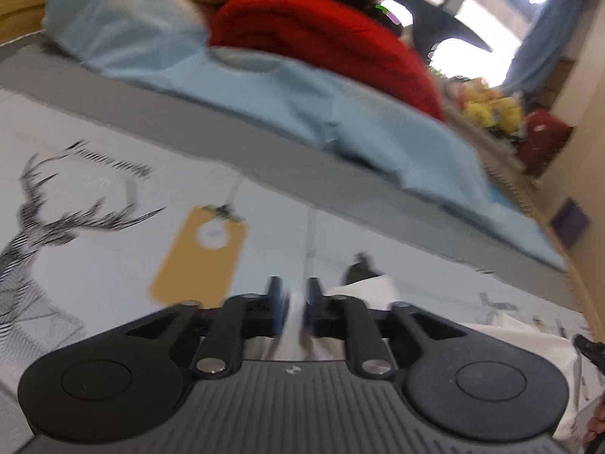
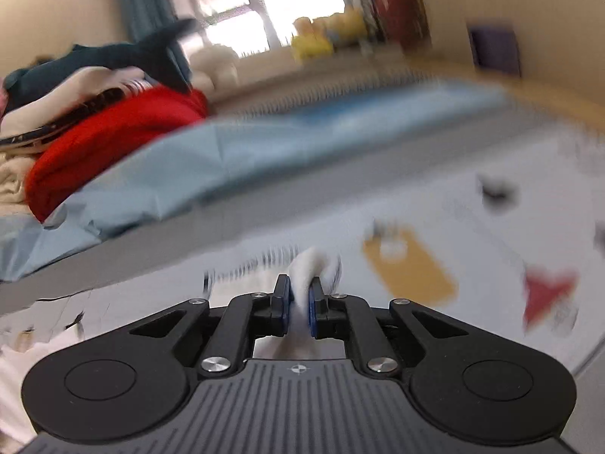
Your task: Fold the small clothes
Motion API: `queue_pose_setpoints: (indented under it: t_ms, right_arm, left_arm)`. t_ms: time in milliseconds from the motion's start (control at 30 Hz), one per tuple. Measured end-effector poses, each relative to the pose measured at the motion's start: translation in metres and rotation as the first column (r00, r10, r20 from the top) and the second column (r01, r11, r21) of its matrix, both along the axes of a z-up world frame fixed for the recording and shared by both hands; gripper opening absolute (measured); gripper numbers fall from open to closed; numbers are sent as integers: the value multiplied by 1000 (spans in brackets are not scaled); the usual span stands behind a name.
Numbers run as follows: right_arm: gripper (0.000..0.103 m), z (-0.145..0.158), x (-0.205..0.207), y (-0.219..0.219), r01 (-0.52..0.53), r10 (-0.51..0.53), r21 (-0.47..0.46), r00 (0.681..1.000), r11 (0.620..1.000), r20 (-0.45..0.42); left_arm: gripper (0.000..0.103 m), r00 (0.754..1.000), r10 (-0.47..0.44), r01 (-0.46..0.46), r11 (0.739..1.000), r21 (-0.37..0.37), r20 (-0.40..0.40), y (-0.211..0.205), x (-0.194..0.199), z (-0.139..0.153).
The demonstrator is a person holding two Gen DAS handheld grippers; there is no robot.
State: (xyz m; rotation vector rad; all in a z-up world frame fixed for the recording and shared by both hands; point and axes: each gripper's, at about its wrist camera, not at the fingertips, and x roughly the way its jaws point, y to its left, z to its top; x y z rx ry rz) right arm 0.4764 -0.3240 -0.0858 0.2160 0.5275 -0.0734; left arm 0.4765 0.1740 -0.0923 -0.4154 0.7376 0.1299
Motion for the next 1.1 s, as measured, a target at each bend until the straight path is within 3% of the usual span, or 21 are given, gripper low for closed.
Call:
queue_pose_setpoints:
  t_ms: [67, 133, 200, 267, 333, 367, 400, 433, 533, 733, 800, 967, 1100]
  right_arm:
    - [21, -2, 4, -5, 94, -98, -66, 993, 993, -64]
    - [21, 0, -4, -10, 118, -121, -45, 991, 992, -59]
    - [21, 4, -10, -5, 30, -30, -14, 998, 999, -52]
    - [21, 4, -13, 5, -101, 101, 12, 992, 995, -74]
    - [23, -13, -5, 13, -187, 186, 17, 957, 982, -223]
    - [23, -27, -2, 17, -195, 174, -36, 930, 980, -323]
    - [32, -40, -2, 19, -176, 112, -134, 916, 975, -386]
    - [57, -41, -8, 16, -136, 65, -178, 932, 975, -357]
    - [45, -20, -15, 6, -60, 2, -154, 937, 986, -351]
    - [46, 60, -74, -11, -49, 31, -90, 980, 995, -195]
    - [47, 82, -104, -16, -63, 50, -82, 987, 995, -155]
    - [49, 123, -194, -22, -108, 104, -48, 990, 993, -92]
    - [52, 113, -262, -26, -149, 147, -10, 980, 989, -135]
  left_arm:
    - [25, 1000, 16, -17, 999, 32, 10, 0, -8, 6]
    - [25, 999, -44, 44, 999, 26, 24, -6, -14, 13]
    - [25, 993, -116, 115, 993, 35, 26, -15, -18, 16]
    - [25, 985, -175, 174, 984, -24, -15, -20, -17, 9]
    - [28, 966, -214, 206, 976, -70, -147, -25, -12, -11]
    - [28, 949, -200, 197, 980, -36, -243, -28, -10, -23]
    - [27, 934, -178, 189, 982, 6, -309, -30, -12, -31]
    - [27, 943, -173, 181, 984, 1, -283, -29, -16, -28]
    - [27, 948, -175, 177, 984, -15, -265, -30, -25, -10]
    - [30, 945, -209, 225, 974, 36, -250, -41, -73, 42]
    - [33, 946, -235, 256, 964, 66, -225, -47, -102, 68]
    - [58, 945, -293, 311, 942, 124, -144, -64, -198, 114]
    - [64, 946, -310, 320, 940, 115, -99, -69, -276, 117]
